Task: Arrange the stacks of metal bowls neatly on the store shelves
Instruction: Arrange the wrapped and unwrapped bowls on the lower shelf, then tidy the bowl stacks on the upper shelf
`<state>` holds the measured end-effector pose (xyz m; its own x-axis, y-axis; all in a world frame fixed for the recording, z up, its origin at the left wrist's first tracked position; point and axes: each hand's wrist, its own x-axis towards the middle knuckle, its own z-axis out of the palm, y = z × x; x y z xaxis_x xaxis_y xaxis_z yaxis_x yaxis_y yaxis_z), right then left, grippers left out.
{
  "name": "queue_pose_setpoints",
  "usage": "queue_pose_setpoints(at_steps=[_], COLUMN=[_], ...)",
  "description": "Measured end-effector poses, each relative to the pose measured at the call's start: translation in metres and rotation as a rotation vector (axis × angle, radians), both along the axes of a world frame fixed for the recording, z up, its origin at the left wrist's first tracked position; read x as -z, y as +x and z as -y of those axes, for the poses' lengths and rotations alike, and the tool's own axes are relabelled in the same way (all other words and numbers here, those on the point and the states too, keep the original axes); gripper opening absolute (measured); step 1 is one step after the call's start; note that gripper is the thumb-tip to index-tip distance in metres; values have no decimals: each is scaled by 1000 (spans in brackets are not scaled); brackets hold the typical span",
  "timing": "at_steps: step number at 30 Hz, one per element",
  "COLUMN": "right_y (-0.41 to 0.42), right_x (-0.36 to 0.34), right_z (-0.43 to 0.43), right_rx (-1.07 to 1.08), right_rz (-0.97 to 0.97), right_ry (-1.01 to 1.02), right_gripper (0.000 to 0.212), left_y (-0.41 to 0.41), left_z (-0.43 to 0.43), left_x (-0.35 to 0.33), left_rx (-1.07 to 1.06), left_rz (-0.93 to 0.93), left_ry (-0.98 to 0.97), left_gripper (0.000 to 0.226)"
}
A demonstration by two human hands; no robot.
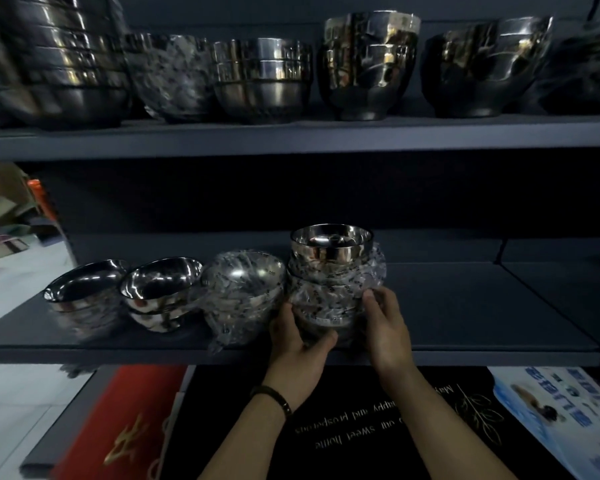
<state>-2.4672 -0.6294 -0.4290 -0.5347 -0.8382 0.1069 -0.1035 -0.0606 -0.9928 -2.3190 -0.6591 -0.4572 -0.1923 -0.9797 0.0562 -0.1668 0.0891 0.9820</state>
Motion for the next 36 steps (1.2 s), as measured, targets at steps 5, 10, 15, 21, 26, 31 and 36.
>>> queue_pose_setpoints(at_steps=[5, 10, 15, 21, 26, 31, 36], right_y=[-3, -7, -28, -65, -113, -146, -163], right_x=[-4, -21, -76, -151, -227, -298, -350], right_z=[-4, -13, -54, -100, -126, -124, -81], right_rx=[-14, 17, 93, 131, 206, 142, 149], right_rz=[40, -45, -81, -99, -177, -142, -196], right_ry=[15, -10, -34, -113, -168, -228, -194], right_gripper=[22, 15, 16, 6, 6, 8, 21], left_y=[3, 5, 12, -7, -57, -107, -148], left_z=[-8, -10, -18, -44, -58, -49, -24], left_x=[-8, -12, -31, -129, -224, -305, -359], left_rx=[40, -67, -143, 15, 208, 239, 205], left_rz=[39, 36, 16, 40, 3, -87, -204], left_ry=[7, -63, -123, -283, -324, -315, -143], left_gripper=[97, 68, 62, 40, 26, 27, 23])
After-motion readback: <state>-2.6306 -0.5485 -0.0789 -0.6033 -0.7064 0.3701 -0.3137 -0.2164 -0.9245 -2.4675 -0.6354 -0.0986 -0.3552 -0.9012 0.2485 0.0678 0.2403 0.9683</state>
